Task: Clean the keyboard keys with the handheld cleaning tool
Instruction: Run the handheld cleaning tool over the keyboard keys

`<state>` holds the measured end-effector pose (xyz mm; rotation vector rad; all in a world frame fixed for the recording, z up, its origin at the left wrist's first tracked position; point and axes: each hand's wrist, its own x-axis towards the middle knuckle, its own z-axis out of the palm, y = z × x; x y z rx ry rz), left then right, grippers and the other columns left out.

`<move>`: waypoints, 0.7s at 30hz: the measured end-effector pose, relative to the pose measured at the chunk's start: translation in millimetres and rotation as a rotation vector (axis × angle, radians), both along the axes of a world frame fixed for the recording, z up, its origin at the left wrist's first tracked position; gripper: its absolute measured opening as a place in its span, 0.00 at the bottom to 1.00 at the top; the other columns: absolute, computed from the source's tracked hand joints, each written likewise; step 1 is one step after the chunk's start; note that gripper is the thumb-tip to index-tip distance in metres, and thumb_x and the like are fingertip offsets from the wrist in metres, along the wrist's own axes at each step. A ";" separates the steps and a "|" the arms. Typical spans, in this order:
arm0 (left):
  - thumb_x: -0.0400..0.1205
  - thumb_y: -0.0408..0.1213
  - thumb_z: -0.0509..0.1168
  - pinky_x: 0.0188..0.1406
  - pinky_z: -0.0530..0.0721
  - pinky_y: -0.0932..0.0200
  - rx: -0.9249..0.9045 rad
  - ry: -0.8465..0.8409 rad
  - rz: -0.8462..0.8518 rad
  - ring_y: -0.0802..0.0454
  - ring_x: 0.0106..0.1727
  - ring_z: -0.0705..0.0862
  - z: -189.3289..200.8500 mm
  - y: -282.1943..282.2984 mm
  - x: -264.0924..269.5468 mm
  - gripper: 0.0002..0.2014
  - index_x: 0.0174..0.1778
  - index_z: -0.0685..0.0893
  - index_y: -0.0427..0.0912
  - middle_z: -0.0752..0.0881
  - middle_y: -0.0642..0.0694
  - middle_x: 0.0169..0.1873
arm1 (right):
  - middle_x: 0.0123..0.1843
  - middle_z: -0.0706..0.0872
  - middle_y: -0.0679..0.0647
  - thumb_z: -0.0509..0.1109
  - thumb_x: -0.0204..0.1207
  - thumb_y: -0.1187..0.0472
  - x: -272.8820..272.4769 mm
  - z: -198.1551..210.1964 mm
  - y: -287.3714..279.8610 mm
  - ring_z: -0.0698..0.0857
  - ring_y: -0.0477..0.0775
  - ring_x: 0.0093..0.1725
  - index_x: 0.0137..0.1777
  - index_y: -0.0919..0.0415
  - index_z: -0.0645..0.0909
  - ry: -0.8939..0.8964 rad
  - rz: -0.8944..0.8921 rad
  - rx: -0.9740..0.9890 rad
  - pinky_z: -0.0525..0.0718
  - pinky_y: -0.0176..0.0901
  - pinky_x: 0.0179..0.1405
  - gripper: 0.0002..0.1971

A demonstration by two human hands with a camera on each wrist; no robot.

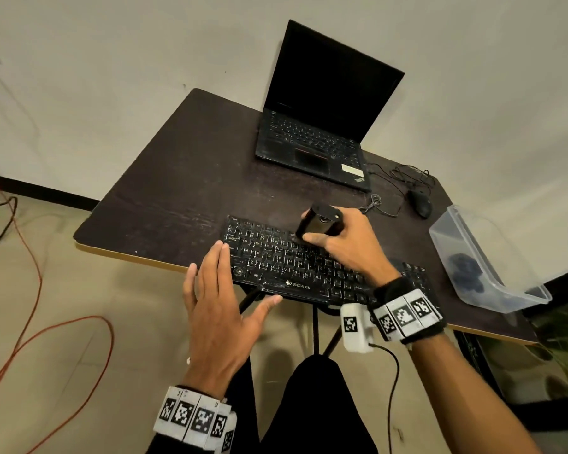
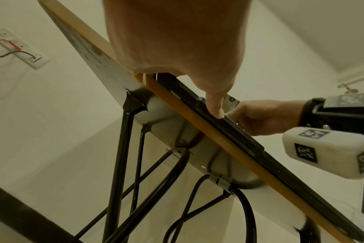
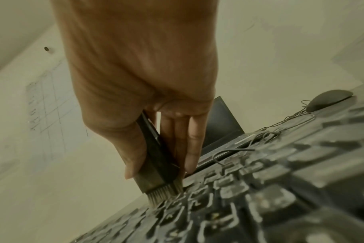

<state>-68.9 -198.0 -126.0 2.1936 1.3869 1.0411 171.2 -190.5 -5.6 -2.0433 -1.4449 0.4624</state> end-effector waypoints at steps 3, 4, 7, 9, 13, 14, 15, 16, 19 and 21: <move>0.78 0.77 0.61 0.94 0.51 0.41 -0.006 -0.008 -0.003 0.49 0.91 0.63 0.0 -0.3 0.1 0.57 0.91 0.61 0.35 0.65 0.43 0.89 | 0.53 0.96 0.39 0.85 0.68 0.49 -1.8 -0.6 2.4 0.93 0.44 0.57 0.60 0.38 0.92 0.019 0.029 -0.002 0.89 0.61 0.68 0.18; 0.78 0.77 0.60 0.94 0.51 0.41 -0.010 -0.009 -0.003 0.48 0.91 0.63 0.5 -0.3 0.1 0.57 0.91 0.61 0.35 0.65 0.43 0.89 | 0.54 0.96 0.40 0.85 0.68 0.47 -8.7 0.3 7.8 0.93 0.45 0.58 0.60 0.39 0.92 0.021 0.050 0.003 0.89 0.61 0.68 0.20; 0.78 0.77 0.60 0.94 0.50 0.42 -0.014 -0.005 -0.002 0.48 0.91 0.64 1.5 -0.4 -0.5 0.57 0.91 0.62 0.35 0.66 0.43 0.89 | 0.56 0.96 0.42 0.86 0.70 0.49 -34.8 -2.1 35.2 0.93 0.48 0.59 0.62 0.46 0.92 0.020 0.126 0.016 0.88 0.62 0.69 0.20; 0.78 0.77 0.62 0.94 0.51 0.42 -0.011 0.002 -0.003 0.48 0.91 0.64 1.2 -0.5 -1.0 0.56 0.91 0.62 0.34 0.66 0.42 0.89 | 0.55 0.96 0.42 0.86 0.70 0.49 -51.1 -3.5 55.6 0.93 0.47 0.58 0.61 0.47 0.92 -0.006 0.183 0.011 0.88 0.60 0.68 0.19; 0.78 0.76 0.63 0.94 0.49 0.43 -0.012 0.002 -0.012 0.49 0.91 0.63 0.6 0.1 -1.6 0.56 0.91 0.62 0.34 0.66 0.42 0.89 | 0.53 0.96 0.45 0.87 0.71 0.49 -60.5 1.1 82.2 0.93 0.50 0.56 0.59 0.48 0.92 -0.054 0.214 -0.017 0.89 0.59 0.65 0.17; 0.79 0.76 0.62 0.94 0.49 0.43 -0.014 0.002 -0.013 0.49 0.91 0.62 0.6 0.2 -2.0 0.56 0.91 0.61 0.35 0.65 0.42 0.89 | 0.53 0.96 0.45 0.87 0.71 0.49 -58.1 1.8 85.7 0.93 0.50 0.56 0.59 0.49 0.92 -0.061 0.191 -0.008 0.89 0.59 0.65 0.17; 0.79 0.77 0.62 0.94 0.49 0.43 -0.012 0.002 -0.014 0.50 0.91 0.62 0.8 0.1 -1.9 0.56 0.91 0.61 0.35 0.65 0.43 0.89 | 0.52 0.96 0.45 0.87 0.70 0.48 -54.8 1.3 86.7 0.93 0.50 0.56 0.58 0.49 0.92 -0.047 0.176 0.002 0.89 0.60 0.66 0.18; 0.79 0.77 0.62 0.94 0.50 0.43 -0.011 -0.003 -0.016 0.50 0.91 0.62 1.0 -0.2 -1.5 0.56 0.91 0.61 0.35 0.65 0.43 0.89 | 0.52 0.97 0.45 0.87 0.67 0.46 -51.1 -1.1 85.6 0.94 0.50 0.56 0.57 0.49 0.92 -0.009 0.179 0.006 0.89 0.61 0.66 0.19; 0.79 0.76 0.62 0.94 0.51 0.42 -0.011 -0.026 -0.008 0.51 0.92 0.61 1.2 1.0 -0.4 0.56 0.91 0.61 0.36 0.64 0.44 0.89 | 0.53 0.97 0.46 0.86 0.66 0.45 -52.3 -8.6 76.1 0.95 0.51 0.57 0.57 0.46 0.92 0.057 0.299 -0.024 0.90 0.65 0.66 0.19; 0.79 0.76 0.63 0.94 0.50 0.42 -0.012 -0.027 -0.011 0.51 0.92 0.60 1.2 1.7 0.1 0.56 0.91 0.61 0.36 0.64 0.44 0.90 | 0.52 0.97 0.44 0.86 0.68 0.46 -55.9 -7.2 77.5 0.94 0.49 0.56 0.57 0.46 0.92 0.002 0.279 -0.008 0.90 0.62 0.66 0.18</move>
